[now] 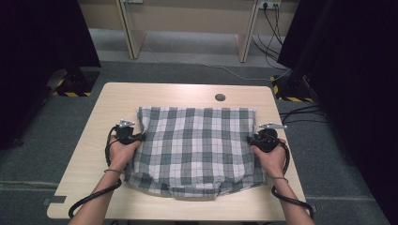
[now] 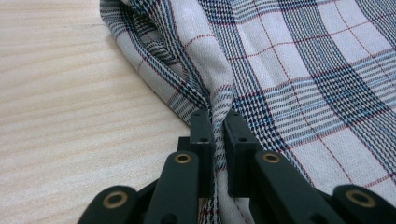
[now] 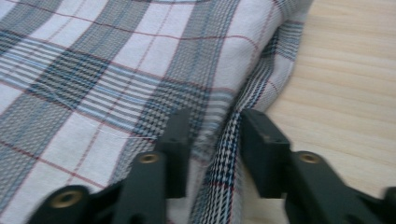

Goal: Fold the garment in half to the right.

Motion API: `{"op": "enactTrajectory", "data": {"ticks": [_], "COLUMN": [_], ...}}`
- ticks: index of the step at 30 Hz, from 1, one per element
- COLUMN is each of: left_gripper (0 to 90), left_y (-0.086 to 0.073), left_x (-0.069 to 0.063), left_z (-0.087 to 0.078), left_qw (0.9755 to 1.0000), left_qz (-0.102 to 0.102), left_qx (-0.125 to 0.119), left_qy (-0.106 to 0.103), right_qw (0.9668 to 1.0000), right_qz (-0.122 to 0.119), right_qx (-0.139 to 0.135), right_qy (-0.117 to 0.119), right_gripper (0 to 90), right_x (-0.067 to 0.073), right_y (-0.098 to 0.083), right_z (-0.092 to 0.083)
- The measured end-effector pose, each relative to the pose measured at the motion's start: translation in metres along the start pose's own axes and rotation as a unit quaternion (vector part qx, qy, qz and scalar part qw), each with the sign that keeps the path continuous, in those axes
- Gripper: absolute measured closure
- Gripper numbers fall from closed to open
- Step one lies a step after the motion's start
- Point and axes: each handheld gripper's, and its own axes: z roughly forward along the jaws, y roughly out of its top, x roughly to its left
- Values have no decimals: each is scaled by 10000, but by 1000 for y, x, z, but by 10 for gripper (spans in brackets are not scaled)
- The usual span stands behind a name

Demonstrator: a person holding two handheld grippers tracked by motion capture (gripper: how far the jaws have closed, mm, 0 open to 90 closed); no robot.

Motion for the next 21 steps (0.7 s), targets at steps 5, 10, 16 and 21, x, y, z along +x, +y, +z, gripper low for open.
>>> {"op": "enactTrajectory", "data": {"ticks": [5, 10, 16, 21], "left_gripper": [841, 843, 843, 843], "left_y": [4, 13, 25, 35], "left_x": [2, 1, -3, -6], "left_z": [-4, -15, -24, -32], "left_qw": [9998, 9988, 9980, 9972], "left_qz": [-164, -307, -282, -254], "left_qx": [-57, -286, -464, -594], "left_qy": [-105, -247, -328, -386], "right_qw": [9997, 9997, 9999, 9999], "right_qz": [184, 196, 113, 87], "right_qx": [38, 52, 52, 32], "right_qy": [158, 122, 12, -44], "right_gripper": [783, 803, 803, 804], "right_x": [2, 3, 8, 10], "right_y": [2, 3, 5, 5], "right_z": [1, 1, 3, 4]}}
